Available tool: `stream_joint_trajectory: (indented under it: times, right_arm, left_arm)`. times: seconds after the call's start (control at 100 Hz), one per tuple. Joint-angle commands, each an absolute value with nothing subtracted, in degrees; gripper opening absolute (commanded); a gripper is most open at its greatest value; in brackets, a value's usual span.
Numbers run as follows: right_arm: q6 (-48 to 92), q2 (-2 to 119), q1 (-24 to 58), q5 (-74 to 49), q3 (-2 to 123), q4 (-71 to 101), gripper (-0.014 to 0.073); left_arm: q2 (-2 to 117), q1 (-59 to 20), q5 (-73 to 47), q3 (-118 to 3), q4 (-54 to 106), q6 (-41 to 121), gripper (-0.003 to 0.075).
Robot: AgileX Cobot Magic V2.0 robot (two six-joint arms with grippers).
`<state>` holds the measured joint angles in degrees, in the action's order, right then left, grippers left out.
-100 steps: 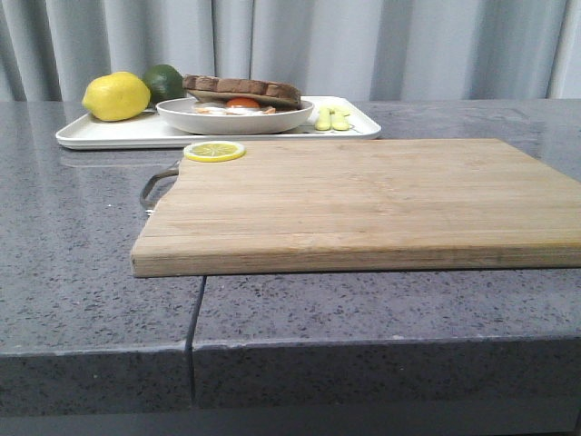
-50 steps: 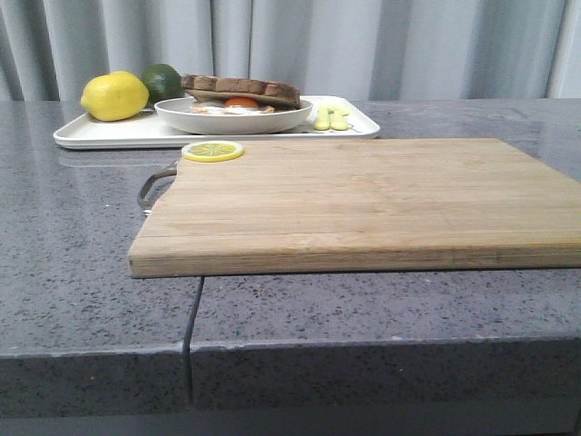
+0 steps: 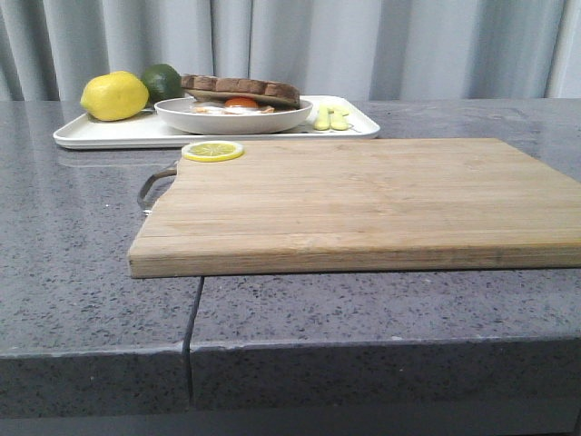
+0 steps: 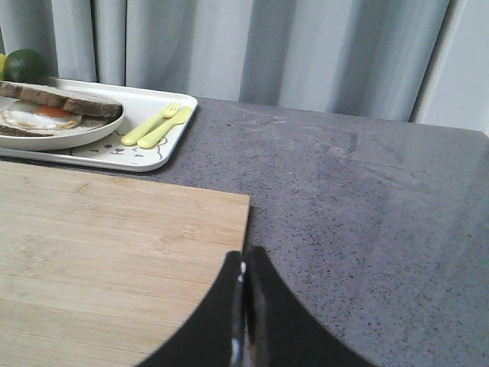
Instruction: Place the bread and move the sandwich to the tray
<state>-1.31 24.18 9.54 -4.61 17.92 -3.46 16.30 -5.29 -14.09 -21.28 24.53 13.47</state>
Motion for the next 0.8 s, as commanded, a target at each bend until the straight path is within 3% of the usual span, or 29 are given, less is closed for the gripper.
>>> stream_joint_trajectory:
  times: [0.0, 0.4, 0.79]
  right_arm:
    - [-0.9, 24.2, 9.5, -0.3, 19.4, -3.4, -0.0067]
    - [-0.9, 24.2, 9.5, -0.4, 19.4, -3.4, -0.0067]
    - [-0.9, 24.2, 9.5, -0.4, 19.4, -3.4, -0.0067]
  left_arm:
    - [16.8, -5.7, -10.1, -23.0, 25.4, 13.5, -0.0019]
    - [16.0, -5.6, -9.6, -20.8, 20.2, 13.5, -0.0019]
    - [5.3, -5.5, -4.6, -2.2, 5.6, 12.0, -0.0019]
